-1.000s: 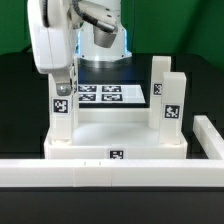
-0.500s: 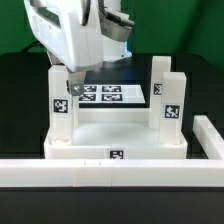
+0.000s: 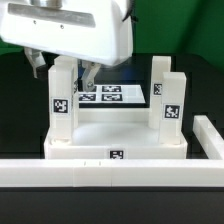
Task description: Assemble desk
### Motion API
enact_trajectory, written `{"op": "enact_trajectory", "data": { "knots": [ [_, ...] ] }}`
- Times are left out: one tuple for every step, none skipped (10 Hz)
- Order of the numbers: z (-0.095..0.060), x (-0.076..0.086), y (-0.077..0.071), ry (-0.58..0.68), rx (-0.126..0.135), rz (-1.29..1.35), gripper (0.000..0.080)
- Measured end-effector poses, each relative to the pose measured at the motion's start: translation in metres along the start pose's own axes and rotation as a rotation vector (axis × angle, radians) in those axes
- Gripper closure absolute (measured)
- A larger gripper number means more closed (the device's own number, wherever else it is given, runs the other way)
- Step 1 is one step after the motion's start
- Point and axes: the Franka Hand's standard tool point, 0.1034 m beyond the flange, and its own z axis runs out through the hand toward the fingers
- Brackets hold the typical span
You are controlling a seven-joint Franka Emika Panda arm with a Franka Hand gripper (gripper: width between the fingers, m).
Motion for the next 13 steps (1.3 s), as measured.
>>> {"op": "enact_trajectory", "data": {
  "knots": [
    [0.0005,0.0008,0.001,0.005,0.0,-0.098,0.0151],
    [0.0004,0.0025,0.001,0.016,0.0,-0.161,0.0151],
    [-0.0003,0.005,0.0016,0.03,-0.013,-0.275,0.0151],
    [-0.0007,0.0057,0.0012,0.036,-0.026,-0.394,0.0151],
    [-0.0006,0.0056,0.0012,0.035,-0.037,-0.465,0.0151],
    [-0.0004,0.0053,0.0004,0.034,-0.037,-0.503,0.0151],
    [-0.0004,0.0056,0.0011,0.034,-0.037,-0.51,0.0285],
    [-0.0004,0.0056,0.0012,0.034,-0.037,-0.508,0.0285],
    [-0.0004,0.0056,0.0012,0.034,-0.037,-0.508,0.0422],
    [-0.0003,0.0054,0.0011,0.034,-0.036,-0.501,0.051],
    [-0.0002,0.0054,0.0011,0.034,-0.036,-0.486,0.051],
    [-0.0002,0.0054,0.0011,0.034,-0.036,-0.486,0.051],
    [-0.0001,0.0055,0.0014,0.034,-0.035,-0.483,0.051]
  ]
}}
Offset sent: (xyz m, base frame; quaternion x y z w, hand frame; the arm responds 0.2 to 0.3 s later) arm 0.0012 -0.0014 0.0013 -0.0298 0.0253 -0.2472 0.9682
